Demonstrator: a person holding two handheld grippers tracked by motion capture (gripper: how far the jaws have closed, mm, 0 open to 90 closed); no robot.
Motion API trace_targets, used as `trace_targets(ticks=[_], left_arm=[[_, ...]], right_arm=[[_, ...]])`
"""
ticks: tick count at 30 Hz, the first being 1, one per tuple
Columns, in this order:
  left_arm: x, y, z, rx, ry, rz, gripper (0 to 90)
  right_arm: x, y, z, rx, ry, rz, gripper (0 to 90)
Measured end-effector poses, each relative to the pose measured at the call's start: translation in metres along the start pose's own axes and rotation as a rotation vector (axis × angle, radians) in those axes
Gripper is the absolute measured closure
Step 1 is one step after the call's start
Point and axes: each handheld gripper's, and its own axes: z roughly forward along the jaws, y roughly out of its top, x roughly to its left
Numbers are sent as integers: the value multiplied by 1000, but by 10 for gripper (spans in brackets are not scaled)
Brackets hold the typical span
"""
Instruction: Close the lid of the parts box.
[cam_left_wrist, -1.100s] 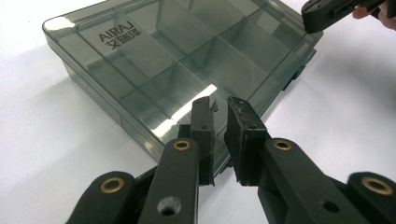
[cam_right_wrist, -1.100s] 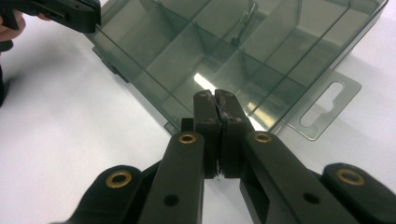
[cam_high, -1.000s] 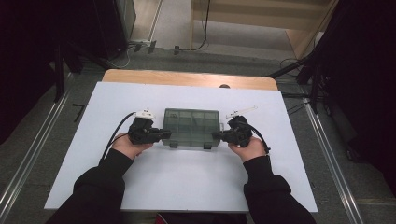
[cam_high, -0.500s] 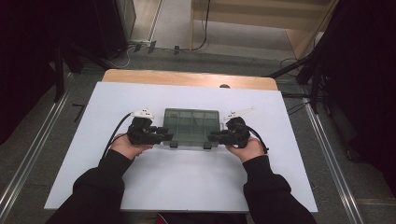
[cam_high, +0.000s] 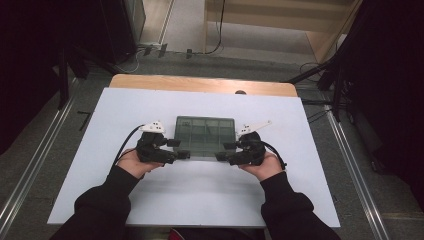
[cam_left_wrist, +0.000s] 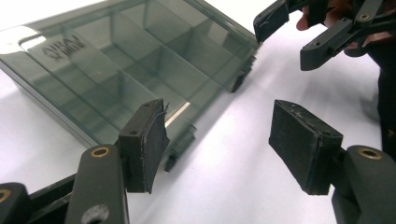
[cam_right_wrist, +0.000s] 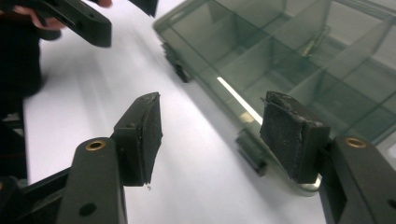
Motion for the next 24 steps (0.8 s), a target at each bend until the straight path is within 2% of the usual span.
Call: trace_targets(ticks=[2, 8, 17, 21, 24], left_arm=[[-4, -4, 0, -1, 4, 10, 325], [-11, -15, -5, -4, 1, 20, 323], [-15, -26, -10, -6, 18, 42, 323], [-15, -31, -11, -5, 19, 58, 323], [-16, -35, -11, 1, 21, 60, 323]], right_arm=[[3, -2, -2, -8, 10, 2, 389], [11, -8, -5, -20, 11, -8, 339], [20, -18, -11, -46, 16, -13, 285], [22, -24, -14, -59, 25, 1, 268], [24, -29, -17, -64, 17, -23, 245]])
